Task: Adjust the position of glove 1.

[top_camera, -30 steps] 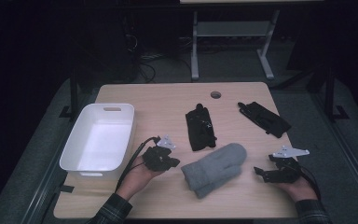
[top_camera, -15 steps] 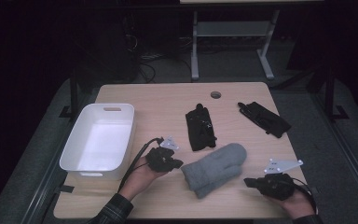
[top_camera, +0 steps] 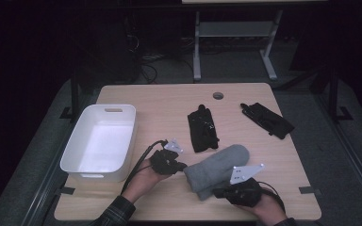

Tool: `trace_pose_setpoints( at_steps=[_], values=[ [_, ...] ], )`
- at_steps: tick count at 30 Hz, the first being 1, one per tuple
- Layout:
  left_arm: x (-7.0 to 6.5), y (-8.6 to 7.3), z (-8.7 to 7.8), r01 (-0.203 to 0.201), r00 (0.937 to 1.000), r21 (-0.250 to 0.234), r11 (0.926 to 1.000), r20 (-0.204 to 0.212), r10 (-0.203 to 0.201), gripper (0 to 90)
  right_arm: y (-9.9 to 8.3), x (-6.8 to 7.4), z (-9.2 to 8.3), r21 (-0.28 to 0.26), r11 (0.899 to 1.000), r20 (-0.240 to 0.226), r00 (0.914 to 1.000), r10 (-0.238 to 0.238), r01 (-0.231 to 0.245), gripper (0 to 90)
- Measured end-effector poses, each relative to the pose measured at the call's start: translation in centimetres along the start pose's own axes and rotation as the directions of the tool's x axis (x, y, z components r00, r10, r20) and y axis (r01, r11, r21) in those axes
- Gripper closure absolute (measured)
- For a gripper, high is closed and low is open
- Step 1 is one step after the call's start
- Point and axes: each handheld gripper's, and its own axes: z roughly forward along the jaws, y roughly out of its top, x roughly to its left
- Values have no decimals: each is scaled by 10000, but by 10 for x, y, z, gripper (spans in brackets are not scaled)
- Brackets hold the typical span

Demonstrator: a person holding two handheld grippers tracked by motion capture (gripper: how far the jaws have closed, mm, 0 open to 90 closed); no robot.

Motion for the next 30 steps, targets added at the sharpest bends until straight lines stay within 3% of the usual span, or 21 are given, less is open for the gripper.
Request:
trace_pose_setpoints(
  at_steps=[5,7,9,14,16,21,27,30],
  values=[
    [-1,1,1,162,9998,-140,9998,94,-161,894,11,2,15,90,9999,-70,9999,-136,137,900],
    [0,1,0,30,9999,-44,10000,103,-30,894,13,1,17,112,9997,-41,9997,-221,221,900],
    [-1,2,-1,255,9993,-297,9992,286,-246,894,13,1,15,36,9996,34,9996,-263,263,900],
    [-8,7,-4,283,9970,-600,9978,737,-239,894,12,-2,2,-360,9992,264,9995,-144,153,900],
    [-12,9,-3,78,9970,-599,9982,774,-31,894,11,-3,-5,-425,9990,307,9995,-87,100,900],
    [-17,12,-1,35,9967,-588,9983,817,13,894,7,-5,-10,-431,9991,343,9994,1,13,900],
    [-11,7,2,216,9973,-355,9991,711,-190,893,3,5,-7,87,9999,-73,9999,-127,127,900],
    [-9,7,3,133,9978,-231,9996,651,-118,893,-1,7,1,417,9990,-69,9999,-137,140,900]
  ],
)
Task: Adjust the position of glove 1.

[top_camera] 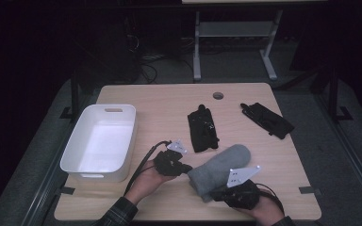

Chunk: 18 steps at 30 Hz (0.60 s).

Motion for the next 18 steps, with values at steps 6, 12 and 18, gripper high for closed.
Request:
trace_pose_setpoints(
  at_steps=[6,12,18],
  values=[
    [-3,-1,6,-139,9998,203,9997,-156,143,893,4,-5,12,230,9997,-32,10000,53,-52,900],
    [6,2,-11,64,9988,-411,9991,-482,-84,893,1,-8,12,281,9994,-54,9998,185,-183,900],
    [-2,9,-22,-139,9995,-842,9964,-285,115,892,1,-10,13,295,9993,-82,9997,244,-242,900]
  ],
)
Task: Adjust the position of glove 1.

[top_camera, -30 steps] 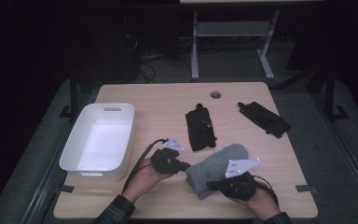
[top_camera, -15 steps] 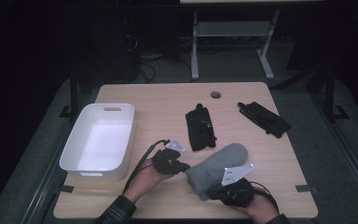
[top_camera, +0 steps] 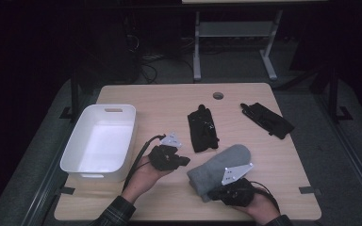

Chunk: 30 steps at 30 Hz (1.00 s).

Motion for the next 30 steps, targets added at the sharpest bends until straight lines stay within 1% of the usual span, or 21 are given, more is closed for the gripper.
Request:
trace_pose_setpoints(
  at_steps=[1,2,3,4,5,6,7,11,12,15,16,17,20,22,23,24,25,26,28,29,30],
  values=[
    [-1,-1,4,-97,10000,136,9999,20,97,892,0,0,0,-12,10000,31,10000,-2,2,900],
    [-1,-1,4,-97,10000,136,9999,20,97,893,0,0,0,-35,10000,56,10000,4,-4,900],
    [-3,-3,13,-212,9997,533,9984,86,207,892,1,0,0,-57,10000,78,10000,29,-28,900],
    [-4,-5,18,-184,9998,654,9977,83,179,893,1,0,0,-102,9999,112,9999,21,-20,900],
    [-4,-6,21,-339,9994,870,9956,49,336,893,1,-1,-1,-160,9999,131,9999,23,-20,900],
    [-5,-6,23,-233,9997,854,9961,-22,236,893,2,-1,-1,-222,9997,128,9999,80,-77,900],
    [-5,-6,23,-233,9997,854,9961,-22,236,893,2,-1,-2,-279,9996,147,9999,51,-47,900],
    [-4,-6,22,-76,9999,757,9971,92,69,893,2,-1,-5,-518,9986,286,9996,-29,44,900],
    [-4,-5,21,-177,9998,802,9966,108,169,893,3,-1,-5,-599,9982,277,9996,2,15,900],
    [-8,-3,20,-203,9997,660,9976,175,192,893,3,1,-10,-774,9970,342,9994,-8,35,900],
    [-9,-2,18,-380,9990,769,9963,254,361,893,3,1,-12,-816,9967,377,9993,-23,54,900],
    [-11,-1,19,-277,9993,628,9976,260,261,893,3,1,-14,-848,9964,419,9991,-18,54,900],
    [-16,0,21,-383,9986,638,9972,386,359,892,-1,2,-21,-812,9967,506,9987,25,16,900],
    [-18,0,23,-468,9984,724,9963,366,442,892,-3,3,-25,-864,9963,529,9986,73,-27,900],
    [-17,-1,25,-530,9981,886,9947,357,500,888,-4,3,-25,-819,9966,564,9983,127,-81,900],
    [-16,-2,27,-413,9987,878,9953,329,385,882,-4,2,-25,-710,9974,578,9982,136,-95,900],
    [-15,-3,29,-406,9986,921,9949,369,373,877,-5,2,-23,-529,9984,552,9982,214,-185,895],
    [-13,-4,29,-485,9984,1056,9932,341,451,871,-6,1,-20,-396,9991,580,9982,165,-142,881],
    [-13,-4,29,-369,9991,992,9944,261,345,852,-7,0,-17,-151,9998,611,9981,95,-86,856],
    [-12,-4,27,-428,9988,1035,9937,281,400,839,-8,0,-17,-103,9999,612,9981,47,-41,842],
    [-12,-4,25,-371,9991,945,9948,251,348,815,-8,0,-18,-111,9999,633,9980,46,-39,820]
  ],
)
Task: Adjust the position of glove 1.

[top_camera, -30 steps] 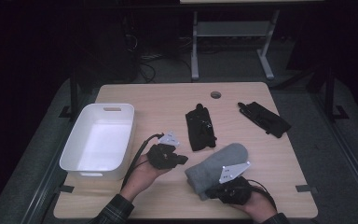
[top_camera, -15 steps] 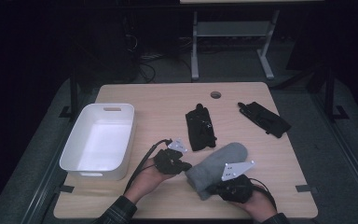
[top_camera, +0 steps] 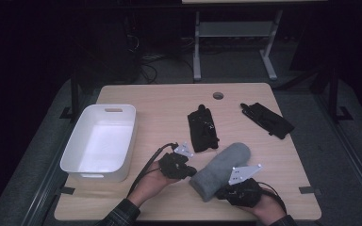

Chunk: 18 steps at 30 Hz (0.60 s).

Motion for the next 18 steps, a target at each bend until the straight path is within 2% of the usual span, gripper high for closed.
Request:
trace_pose_setpoints(
  at_steps=[1,4,5,6,7,9,11,14,18],
  values=[
    [1,1,-3,-58,10000,-9,10000,-19,58,790,-1,0,-2,5,10000,21,10000,37,-37,801],
    [5,3,-11,178,9998,-399,9990,51,-176,673,-9,-2,-12,32,10000,407,9992,21,-23,751],
    [6,4,-14,130,9999,-474,9988,14,-129,628,-12,-4,-15,45,10000,618,9981,64,-66,738],
    [6,4,-14,130,9999,-474,9988,14,-129,591,-12,-4,-15,45,10000,618,9981,64,-66,738],
    [8,7,-18,197,9997,-778,9968,148,-186,556,-18,-11,-23,-16,9997,949,9952,243,-243,713],
    [10,10,-19,260,9994,-1009,9946,266,-234,470,-24,-18,-32,-159,9988,1236,9912,483,-467,673],
    [12,13,-19,343,9987,-1203,9921,426,-294,428,-32,-24,-40,-236,9975,1525,9858,698,-670,626],
    [12,18,-15,312,9987,-1427,9893,432,-252,362,-41,-34,-52,-403,9948,2154,9714,996,-931,537],
    [12,27,-8,264,9988,-1629,9863,461,-191,277,-50,-49,-63,-718,9905,3021,9438,1339,-1176,403]
  ],
)
